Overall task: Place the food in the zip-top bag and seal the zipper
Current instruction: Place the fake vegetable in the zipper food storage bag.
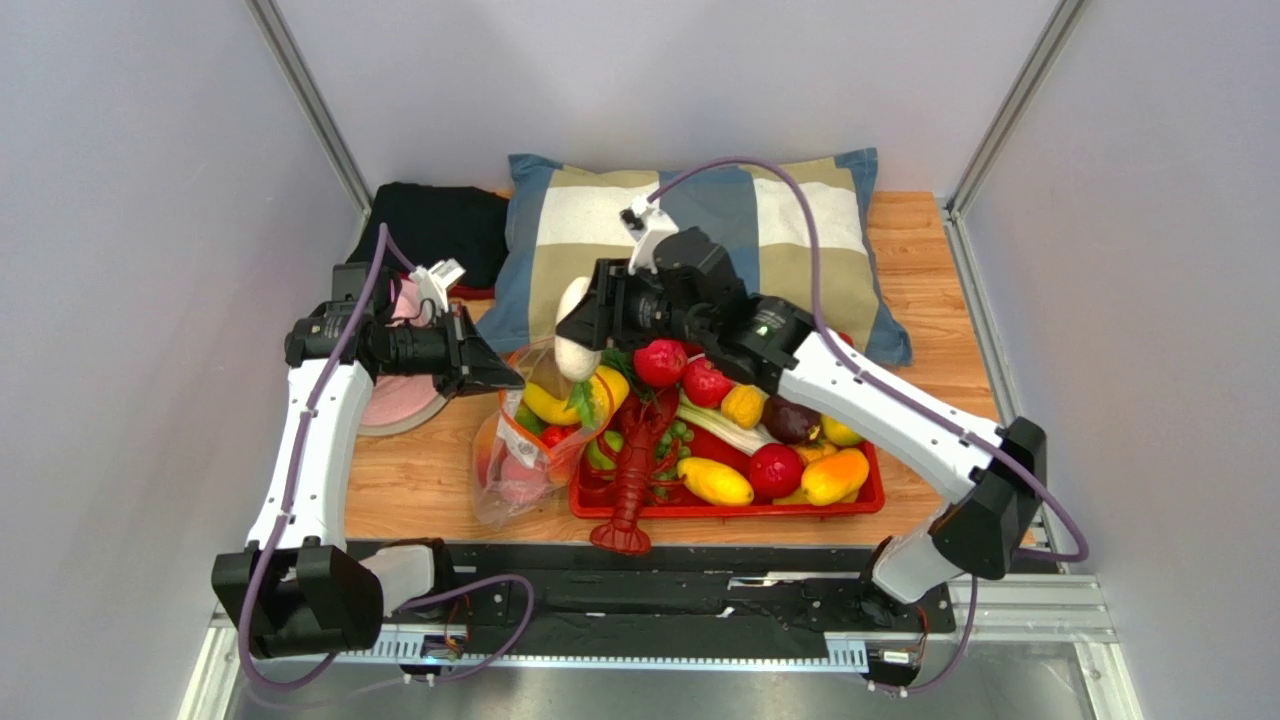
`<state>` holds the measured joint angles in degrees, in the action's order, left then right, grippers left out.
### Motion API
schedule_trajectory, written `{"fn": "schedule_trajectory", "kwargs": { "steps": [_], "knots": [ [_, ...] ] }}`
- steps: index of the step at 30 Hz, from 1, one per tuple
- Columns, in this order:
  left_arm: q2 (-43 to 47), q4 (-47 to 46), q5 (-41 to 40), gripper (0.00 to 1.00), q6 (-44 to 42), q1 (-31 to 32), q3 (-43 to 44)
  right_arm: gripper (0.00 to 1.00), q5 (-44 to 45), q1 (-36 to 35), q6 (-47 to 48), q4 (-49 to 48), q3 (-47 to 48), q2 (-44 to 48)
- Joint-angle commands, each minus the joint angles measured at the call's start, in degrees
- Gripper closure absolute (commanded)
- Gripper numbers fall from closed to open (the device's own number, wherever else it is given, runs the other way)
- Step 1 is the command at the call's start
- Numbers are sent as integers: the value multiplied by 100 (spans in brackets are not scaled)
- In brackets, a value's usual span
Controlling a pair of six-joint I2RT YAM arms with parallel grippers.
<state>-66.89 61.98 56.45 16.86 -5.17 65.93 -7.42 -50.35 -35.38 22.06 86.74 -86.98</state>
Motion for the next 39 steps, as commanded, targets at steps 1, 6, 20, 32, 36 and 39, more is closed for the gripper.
{"fn": "schedule_trajectory", "kwargs": {
  "steps": [1,6,20,32,36,39],
  "knots": [
    [194,-247,244,100,221,-107,-10,99,540,-317,-760,-615,203,-205],
    [273,-361,288,100,335,-204,-54,99,304,-581,-752,-809,36,-564],
    [405,-915,481,100,924,-485,-309,93,-189,-678,-901,-536,1,-1076],
    [546,-653,447,100,591,-546,-345,12,-295,-880,1111,158,-263,-470],
    [537,-424,446,100,266,-547,-309,11,-392,-731,1533,447,-79,31],
    [537,-300,429,100,125,-564,-309,13,-313,-494,1832,640,-113,260]
  ]
}}
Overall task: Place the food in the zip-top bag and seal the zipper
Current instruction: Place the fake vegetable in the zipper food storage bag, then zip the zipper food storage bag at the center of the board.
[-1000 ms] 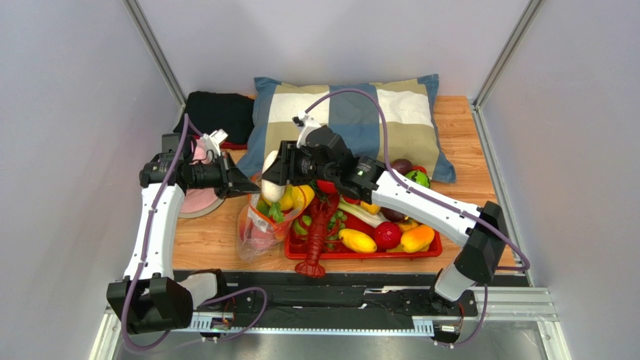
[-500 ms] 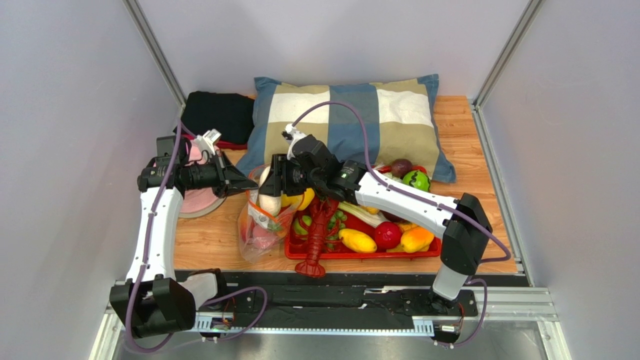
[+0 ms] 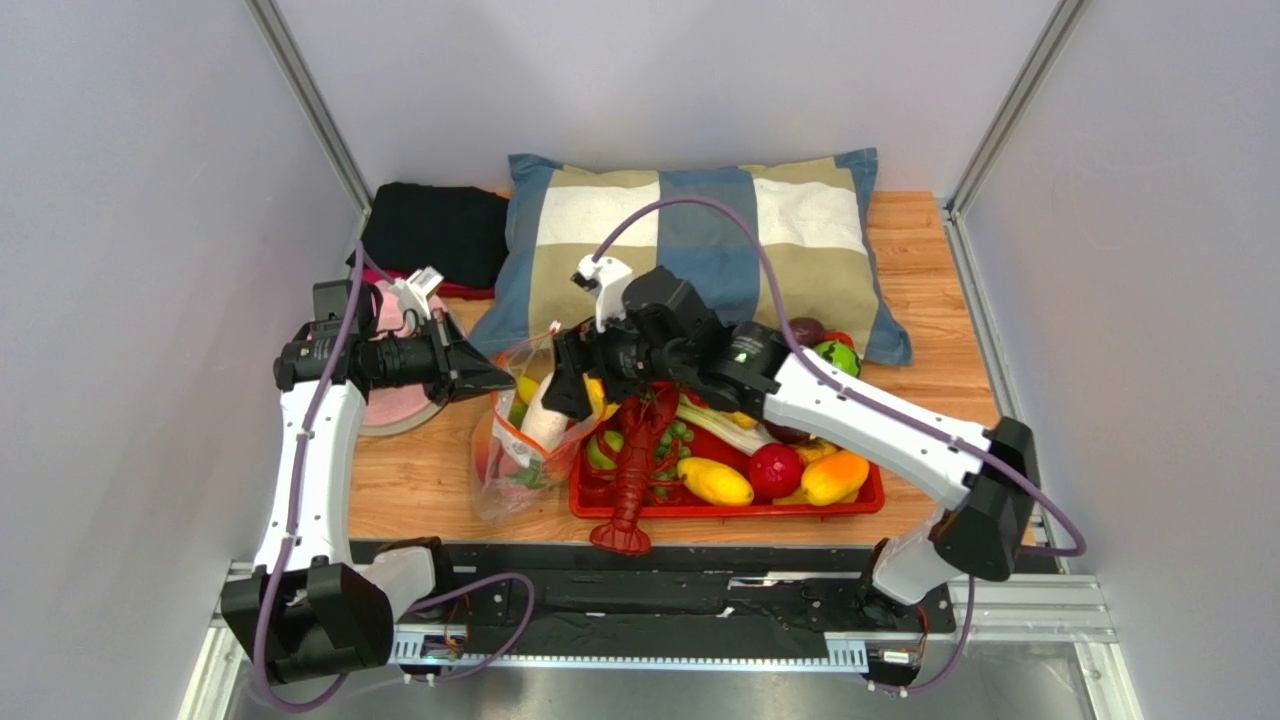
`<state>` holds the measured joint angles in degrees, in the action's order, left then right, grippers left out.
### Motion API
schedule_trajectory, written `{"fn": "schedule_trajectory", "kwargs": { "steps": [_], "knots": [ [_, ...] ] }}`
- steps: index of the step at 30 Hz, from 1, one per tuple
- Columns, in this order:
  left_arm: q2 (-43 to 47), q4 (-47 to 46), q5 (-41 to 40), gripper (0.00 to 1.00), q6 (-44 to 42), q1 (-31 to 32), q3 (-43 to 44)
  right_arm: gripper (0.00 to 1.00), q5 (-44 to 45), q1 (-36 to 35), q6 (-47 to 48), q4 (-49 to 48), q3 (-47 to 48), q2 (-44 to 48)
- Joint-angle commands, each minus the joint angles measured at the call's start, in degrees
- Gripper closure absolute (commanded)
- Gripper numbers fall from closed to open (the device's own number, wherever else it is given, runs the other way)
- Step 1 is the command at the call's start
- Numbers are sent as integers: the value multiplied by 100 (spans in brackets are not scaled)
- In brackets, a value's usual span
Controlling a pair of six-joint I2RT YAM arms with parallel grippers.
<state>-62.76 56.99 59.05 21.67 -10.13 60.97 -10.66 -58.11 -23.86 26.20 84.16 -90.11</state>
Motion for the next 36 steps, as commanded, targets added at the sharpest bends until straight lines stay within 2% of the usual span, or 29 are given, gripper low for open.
{"fn": "schedule_trajectory", "kwargs": {
  "steps": [1,3,4,10,17,22,23,29,36],
  "knots": [
    [133,224,160,100,-391,-59,205,16,72,335,750,280,84,704],
    [133,251,133,100,-444,-59,222,17,230,502,917,455,-179,766],
    [141,268,133,100,-471,-59,248,21,222,563,909,518,-250,749],
    [80,435,63,100,-681,-59,380,33,-419,845,646,264,-681,574],
    [115,778,-77,100,-1042,-59,460,36,-1026,845,567,18,-550,-6],
    [194,945,-297,100,-1226,-50,521,73,-1578,845,470,-88,-480,-323],
    [194,963,-349,100,-1305,-59,547,99,-1667,845,461,-88,-410,-358],
    [-60,1244,-798,100,-1954,-50,1135,100,-2282,845,-125,-430,21,-376],
    [-482,1683,-1316,100,-2817,-15,1918,100,-2371,608,-928,-1055,460,-236]
  ]
}}
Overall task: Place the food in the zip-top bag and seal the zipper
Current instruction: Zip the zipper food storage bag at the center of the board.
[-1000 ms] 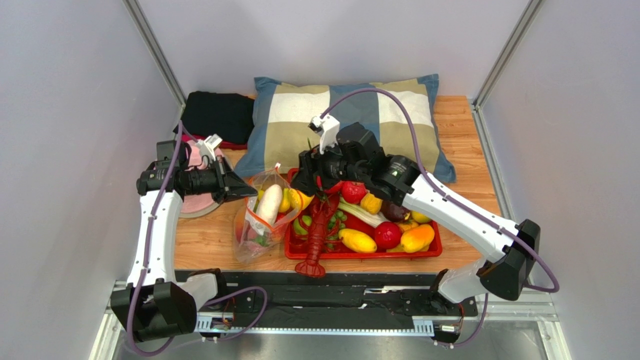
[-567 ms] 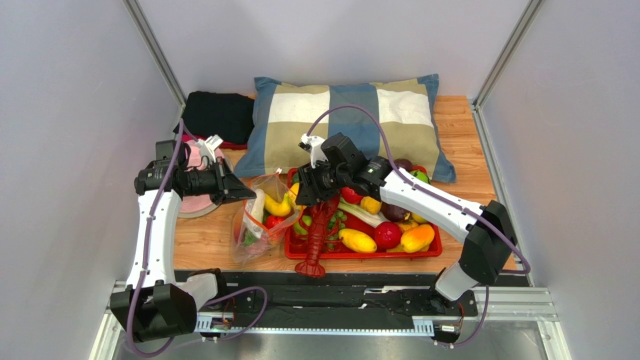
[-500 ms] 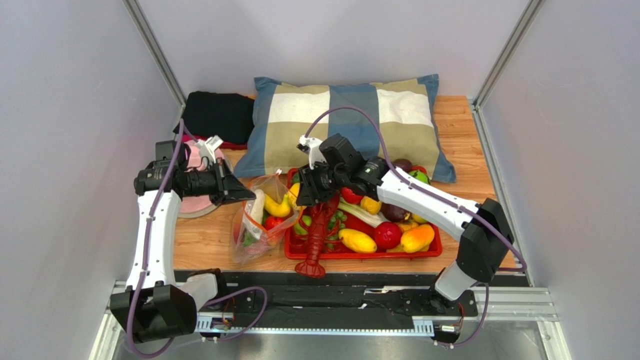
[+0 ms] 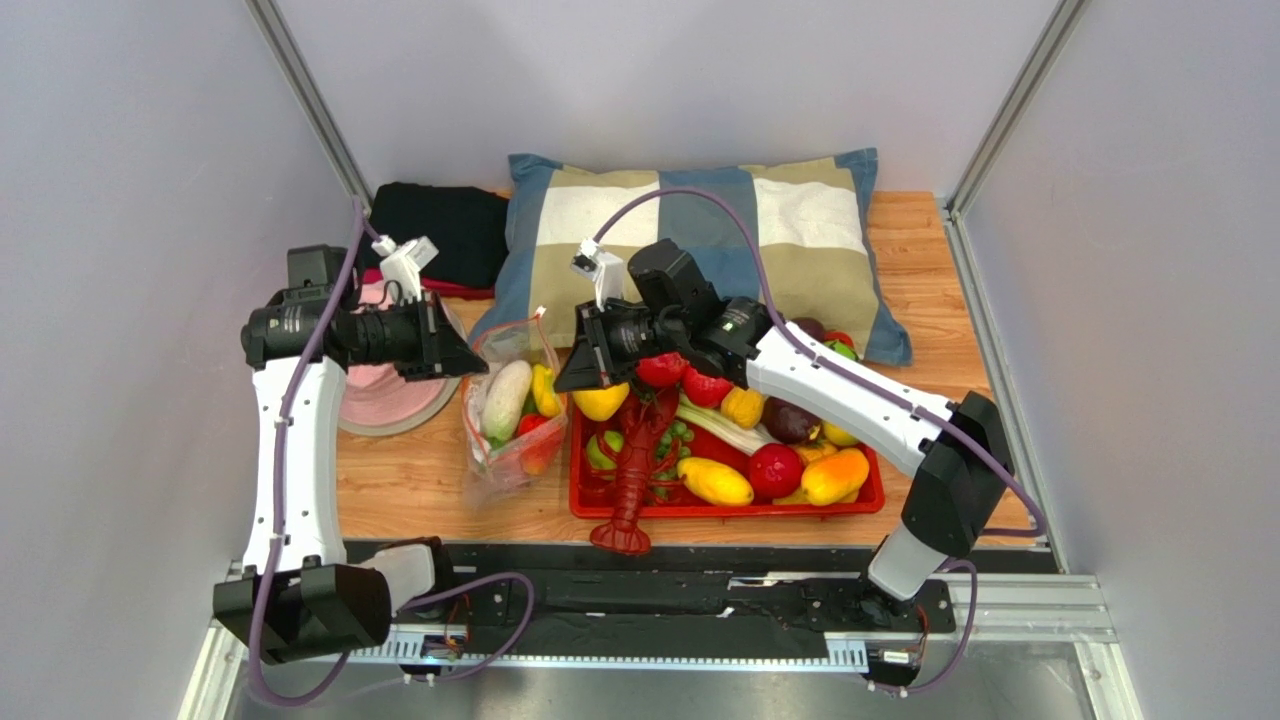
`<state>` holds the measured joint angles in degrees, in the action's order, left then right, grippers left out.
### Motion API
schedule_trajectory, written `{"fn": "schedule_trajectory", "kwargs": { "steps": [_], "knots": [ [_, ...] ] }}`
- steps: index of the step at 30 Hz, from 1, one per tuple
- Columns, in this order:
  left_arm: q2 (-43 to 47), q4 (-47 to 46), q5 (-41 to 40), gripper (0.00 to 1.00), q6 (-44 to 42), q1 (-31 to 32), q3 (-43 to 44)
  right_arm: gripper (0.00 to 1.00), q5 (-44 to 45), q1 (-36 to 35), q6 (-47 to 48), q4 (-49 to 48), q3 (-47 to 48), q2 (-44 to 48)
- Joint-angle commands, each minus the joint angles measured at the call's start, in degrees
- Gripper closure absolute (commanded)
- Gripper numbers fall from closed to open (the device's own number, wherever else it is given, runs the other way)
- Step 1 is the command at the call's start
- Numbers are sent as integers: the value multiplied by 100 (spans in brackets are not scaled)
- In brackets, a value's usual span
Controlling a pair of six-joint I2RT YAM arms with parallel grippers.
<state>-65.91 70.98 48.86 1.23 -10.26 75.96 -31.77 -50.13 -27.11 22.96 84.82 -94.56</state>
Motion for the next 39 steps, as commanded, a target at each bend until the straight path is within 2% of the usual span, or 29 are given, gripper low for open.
{"fn": "schedule_trajectory", "kwargs": {
  "steps": [1,2,4,9,12,15,16,17,27,39],
  "knots": [
    [-237,276,-316,97,-948,7,419,100,-164,-321,-550,-775,421,210],
    [-282,302,-281,92,-1037,15,402,100,-111,-366,-480,-836,404,184],
    [-352,259,-45,87,-1186,33,227,100,21,-419,-584,-1221,238,97],
    [-414,49,703,72,-1126,51,-326,100,451,-410,-935,-1355,325,-448],
    [-248,-268,835,60,-880,77,-652,100,663,-410,-1129,-1549,264,-571],
    [-37,-427,862,43,-783,103,-714,100,900,-410,-1217,-1558,325,-668],
    [16,-445,897,35,-765,103,-723,100,1014,-410,-1261,-1558,334,-695],
    [69,-497,888,33,-756,121,-723,100,1058,-419,-1287,-1558,386,-721],
    [219,-866,-719,32,-598,718,-1013,100,1156,-419,-1814,-1593,606,-853],
    [-71,-1016,-1054,33,-492,1000,-820,100,1270,-489,-2043,-1865,589,-809]
  ]
}}
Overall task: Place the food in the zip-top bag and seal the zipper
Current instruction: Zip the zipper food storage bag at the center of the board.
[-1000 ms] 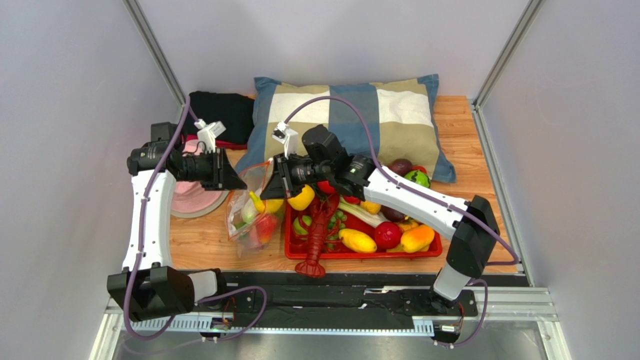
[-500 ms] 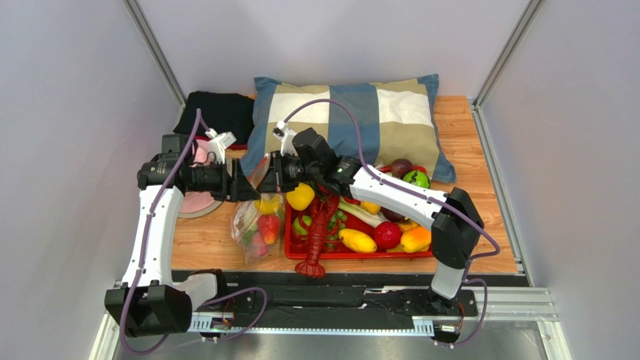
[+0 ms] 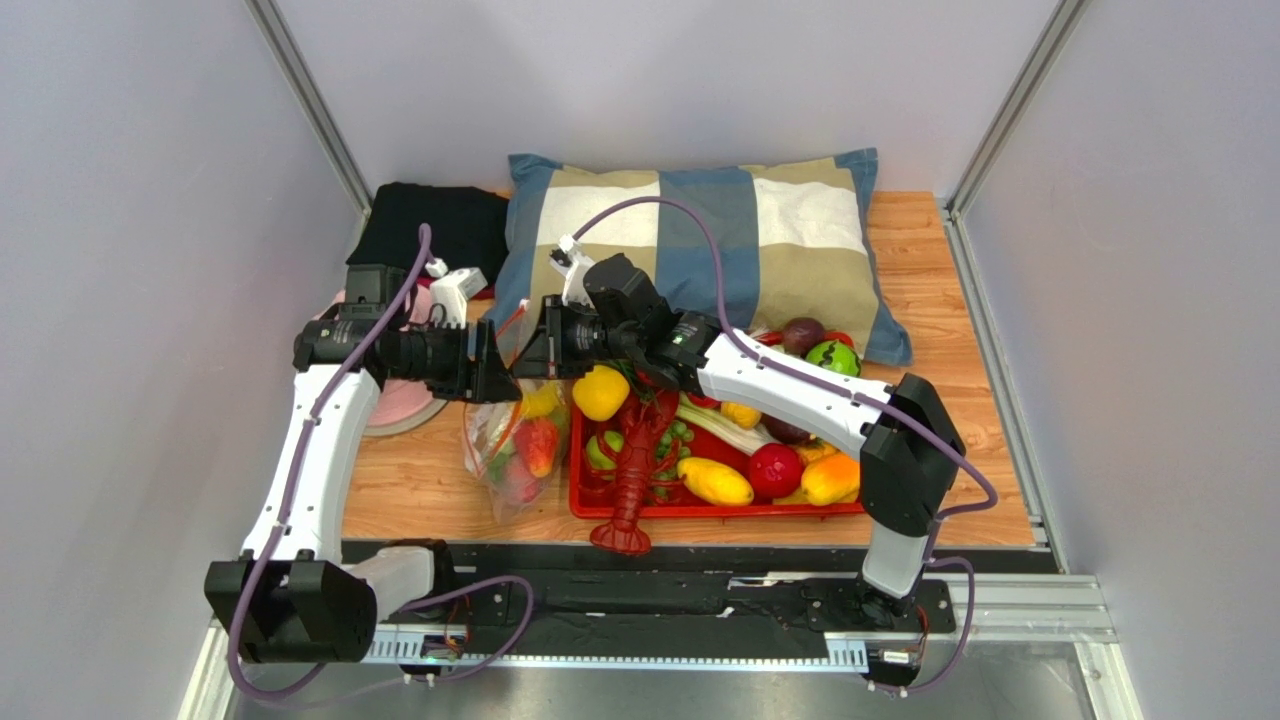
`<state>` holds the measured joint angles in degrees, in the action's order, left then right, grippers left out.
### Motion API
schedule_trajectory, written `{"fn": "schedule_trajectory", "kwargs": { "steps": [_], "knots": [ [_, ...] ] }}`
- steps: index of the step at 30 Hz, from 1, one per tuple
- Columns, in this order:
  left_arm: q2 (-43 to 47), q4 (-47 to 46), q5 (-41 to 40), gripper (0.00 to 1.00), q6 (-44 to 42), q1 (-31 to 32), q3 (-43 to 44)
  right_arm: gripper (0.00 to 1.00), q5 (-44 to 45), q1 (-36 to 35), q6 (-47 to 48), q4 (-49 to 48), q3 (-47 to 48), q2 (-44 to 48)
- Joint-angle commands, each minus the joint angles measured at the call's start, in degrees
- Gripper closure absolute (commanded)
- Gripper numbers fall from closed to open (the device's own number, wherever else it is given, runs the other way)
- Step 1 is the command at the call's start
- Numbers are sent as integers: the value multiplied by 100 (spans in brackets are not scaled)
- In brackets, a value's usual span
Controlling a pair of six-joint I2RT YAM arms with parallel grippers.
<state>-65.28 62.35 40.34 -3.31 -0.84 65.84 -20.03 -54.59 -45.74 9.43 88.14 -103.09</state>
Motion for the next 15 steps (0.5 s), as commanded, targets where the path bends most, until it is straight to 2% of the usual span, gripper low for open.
{"fn": "schedule_trajectory", "kwargs": {
  "steps": [1,8,10,15],
  "knots": [
    [-161,-144,-219,33,-64,58,192,100,113,-52,-190,-504,265,35],
    [-196,-126,-123,27,41,67,280,100,298,-105,-269,-565,353,-88],
    [-144,-196,-34,17,102,67,254,100,298,-113,-330,-574,380,-132],
    [-117,-328,-166,16,234,66,174,100,307,-157,-515,-618,529,-229]
  ]
}}
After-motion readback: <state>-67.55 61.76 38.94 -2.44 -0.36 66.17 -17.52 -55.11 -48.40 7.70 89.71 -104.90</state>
